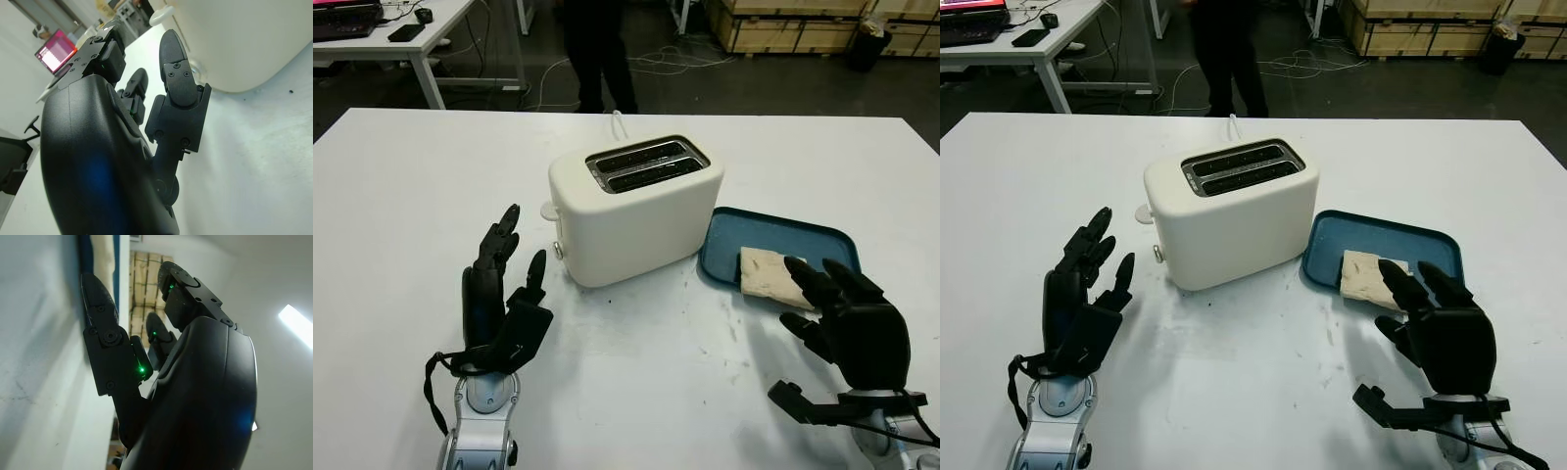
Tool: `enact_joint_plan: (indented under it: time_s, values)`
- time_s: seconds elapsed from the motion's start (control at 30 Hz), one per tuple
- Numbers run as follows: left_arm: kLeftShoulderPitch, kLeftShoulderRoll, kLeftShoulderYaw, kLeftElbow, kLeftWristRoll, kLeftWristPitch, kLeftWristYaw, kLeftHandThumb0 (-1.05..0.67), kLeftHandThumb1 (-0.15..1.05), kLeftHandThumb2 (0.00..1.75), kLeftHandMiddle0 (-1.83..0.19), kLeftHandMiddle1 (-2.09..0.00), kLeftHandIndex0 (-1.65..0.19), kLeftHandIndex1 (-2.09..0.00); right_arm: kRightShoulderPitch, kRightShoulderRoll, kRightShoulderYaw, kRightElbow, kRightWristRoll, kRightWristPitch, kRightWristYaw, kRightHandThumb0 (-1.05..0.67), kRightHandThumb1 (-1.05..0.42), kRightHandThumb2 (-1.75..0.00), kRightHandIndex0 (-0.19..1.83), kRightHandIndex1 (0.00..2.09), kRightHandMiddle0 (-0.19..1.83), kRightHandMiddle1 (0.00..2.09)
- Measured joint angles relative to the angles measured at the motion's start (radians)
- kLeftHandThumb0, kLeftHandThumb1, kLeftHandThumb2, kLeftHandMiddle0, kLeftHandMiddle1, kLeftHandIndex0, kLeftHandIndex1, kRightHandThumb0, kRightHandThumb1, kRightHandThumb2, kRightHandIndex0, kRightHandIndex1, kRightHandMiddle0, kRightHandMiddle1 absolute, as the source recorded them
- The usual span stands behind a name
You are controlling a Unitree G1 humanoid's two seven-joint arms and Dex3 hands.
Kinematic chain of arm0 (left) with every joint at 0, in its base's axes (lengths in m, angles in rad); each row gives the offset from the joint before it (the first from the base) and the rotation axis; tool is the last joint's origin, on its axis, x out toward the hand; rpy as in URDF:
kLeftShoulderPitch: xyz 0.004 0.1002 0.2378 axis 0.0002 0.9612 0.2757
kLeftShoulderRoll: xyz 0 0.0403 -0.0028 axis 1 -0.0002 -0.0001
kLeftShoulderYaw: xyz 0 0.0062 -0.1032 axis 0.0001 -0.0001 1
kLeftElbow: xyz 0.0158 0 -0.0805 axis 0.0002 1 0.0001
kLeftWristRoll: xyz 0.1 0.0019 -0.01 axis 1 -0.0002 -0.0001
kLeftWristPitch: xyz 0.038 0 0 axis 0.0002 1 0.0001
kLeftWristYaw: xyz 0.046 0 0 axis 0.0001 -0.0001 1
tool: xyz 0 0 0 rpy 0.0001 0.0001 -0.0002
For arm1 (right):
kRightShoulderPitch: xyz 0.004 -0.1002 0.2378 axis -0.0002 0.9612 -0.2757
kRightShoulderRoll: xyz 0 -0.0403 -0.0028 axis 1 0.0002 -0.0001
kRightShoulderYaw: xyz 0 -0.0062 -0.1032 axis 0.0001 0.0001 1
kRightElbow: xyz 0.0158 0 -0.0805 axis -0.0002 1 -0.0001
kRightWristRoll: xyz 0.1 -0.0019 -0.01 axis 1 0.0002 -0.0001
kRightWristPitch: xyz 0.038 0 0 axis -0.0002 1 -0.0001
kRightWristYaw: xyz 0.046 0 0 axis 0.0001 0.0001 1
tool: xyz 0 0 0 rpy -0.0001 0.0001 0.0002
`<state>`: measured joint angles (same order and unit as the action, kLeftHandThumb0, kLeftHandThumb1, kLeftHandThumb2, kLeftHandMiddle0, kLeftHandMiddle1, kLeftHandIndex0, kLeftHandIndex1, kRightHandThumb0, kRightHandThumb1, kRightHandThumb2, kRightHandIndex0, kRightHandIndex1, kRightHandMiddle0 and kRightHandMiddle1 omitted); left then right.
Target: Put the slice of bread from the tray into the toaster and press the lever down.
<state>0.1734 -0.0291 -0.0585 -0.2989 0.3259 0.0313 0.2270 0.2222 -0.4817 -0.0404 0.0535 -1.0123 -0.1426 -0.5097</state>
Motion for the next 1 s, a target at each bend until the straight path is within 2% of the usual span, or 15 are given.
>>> enact_joint_plan:
  time_s: [0.63, 1.0]
  values:
    - [0.0, -0.001, -0.007, 0.0, -0.003, 0.0, -0.003, -0.56, 0.92, 0.48, -0.31, -0.32, -0.36, 0.0, -0.105, -0.069, 0.117, 0.124, -0.025, 0.196, 0.0, -0.54, -0.88, -0.01, 0.43, 0.0, 0.44, 0.0]
    - [0.0, 0.0, -0.006, 0.0, -0.019, 0.0, -0.004, -0.58, 0.92, 0.47, -0.3, -0.35, -0.36, 0.0, -0.148, -0.102, 0.153, 0.174, -0.023, 0.206, 0.004, -0.51, -0.88, 0.0, 0.44, 0.01, 0.44, 0.01]
